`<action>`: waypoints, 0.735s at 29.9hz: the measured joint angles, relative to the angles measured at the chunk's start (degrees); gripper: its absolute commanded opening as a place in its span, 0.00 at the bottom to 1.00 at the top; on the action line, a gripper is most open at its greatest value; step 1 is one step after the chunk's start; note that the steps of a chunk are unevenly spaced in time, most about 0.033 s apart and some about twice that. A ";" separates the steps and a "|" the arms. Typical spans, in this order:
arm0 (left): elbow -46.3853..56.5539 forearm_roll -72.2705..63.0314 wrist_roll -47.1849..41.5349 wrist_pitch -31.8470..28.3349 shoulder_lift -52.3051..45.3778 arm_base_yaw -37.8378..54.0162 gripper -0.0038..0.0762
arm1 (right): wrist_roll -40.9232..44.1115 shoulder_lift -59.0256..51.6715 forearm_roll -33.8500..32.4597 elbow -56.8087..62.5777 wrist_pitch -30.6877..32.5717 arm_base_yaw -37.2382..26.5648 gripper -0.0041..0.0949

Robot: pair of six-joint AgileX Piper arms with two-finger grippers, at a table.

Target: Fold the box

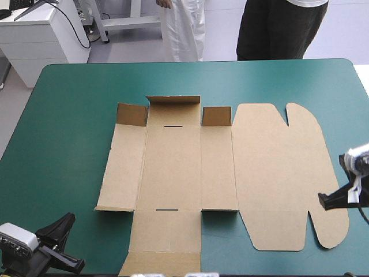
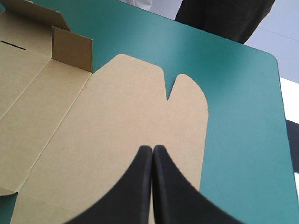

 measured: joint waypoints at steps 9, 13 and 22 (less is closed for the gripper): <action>0.00 0.00 0.00 0.00 0.00 0.00 0.04 | 4.08 -16.72 0.05 24.22 -8.78 0.00 0.02; 0.00 0.00 0.00 0.00 0.00 0.00 0.04 | 5.99 -21.31 0.05 30.81 -11.86 0.00 0.02; 0.00 0.00 0.00 0.00 0.00 0.00 0.48 | 7.04 -23.89 0.67 34.23 -15.62 0.00 0.02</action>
